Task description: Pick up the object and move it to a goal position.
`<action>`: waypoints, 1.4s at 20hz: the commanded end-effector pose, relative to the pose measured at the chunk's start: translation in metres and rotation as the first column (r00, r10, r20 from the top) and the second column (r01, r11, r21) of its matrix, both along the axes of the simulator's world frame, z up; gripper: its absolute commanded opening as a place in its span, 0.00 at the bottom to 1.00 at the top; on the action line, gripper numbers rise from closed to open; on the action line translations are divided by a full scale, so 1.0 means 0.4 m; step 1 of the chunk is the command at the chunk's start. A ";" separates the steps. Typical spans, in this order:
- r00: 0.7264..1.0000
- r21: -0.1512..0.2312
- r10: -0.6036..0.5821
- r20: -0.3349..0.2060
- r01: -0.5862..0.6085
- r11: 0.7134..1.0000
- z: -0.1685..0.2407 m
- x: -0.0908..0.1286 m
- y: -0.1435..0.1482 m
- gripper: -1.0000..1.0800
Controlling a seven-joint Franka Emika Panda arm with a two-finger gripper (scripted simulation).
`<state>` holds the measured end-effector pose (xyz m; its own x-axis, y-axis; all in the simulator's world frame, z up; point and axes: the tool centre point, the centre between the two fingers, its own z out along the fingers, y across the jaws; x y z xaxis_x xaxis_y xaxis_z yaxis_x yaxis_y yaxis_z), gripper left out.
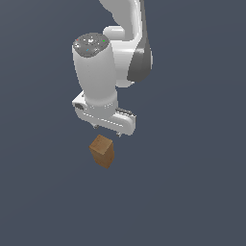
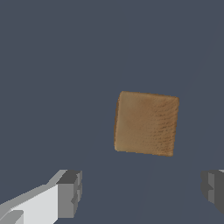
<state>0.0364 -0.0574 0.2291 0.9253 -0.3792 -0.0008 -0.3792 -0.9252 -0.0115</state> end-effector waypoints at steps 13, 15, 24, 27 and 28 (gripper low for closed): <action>0.993 -0.011 -0.122 -0.005 0.122 0.993 -0.089 0.054 -0.075 0.96; 0.993 -0.011 -0.122 -0.005 0.122 0.993 -0.093 0.054 -0.075 0.96; 0.992 -0.011 -0.124 -0.004 0.124 0.992 -0.188 0.052 -0.075 0.96; 0.992 -0.011 -0.125 -0.004 0.125 0.992 -0.211 0.052 -0.076 0.96; 0.992 -0.011 -0.125 -0.004 0.125 0.992 -0.215 0.053 -0.076 0.96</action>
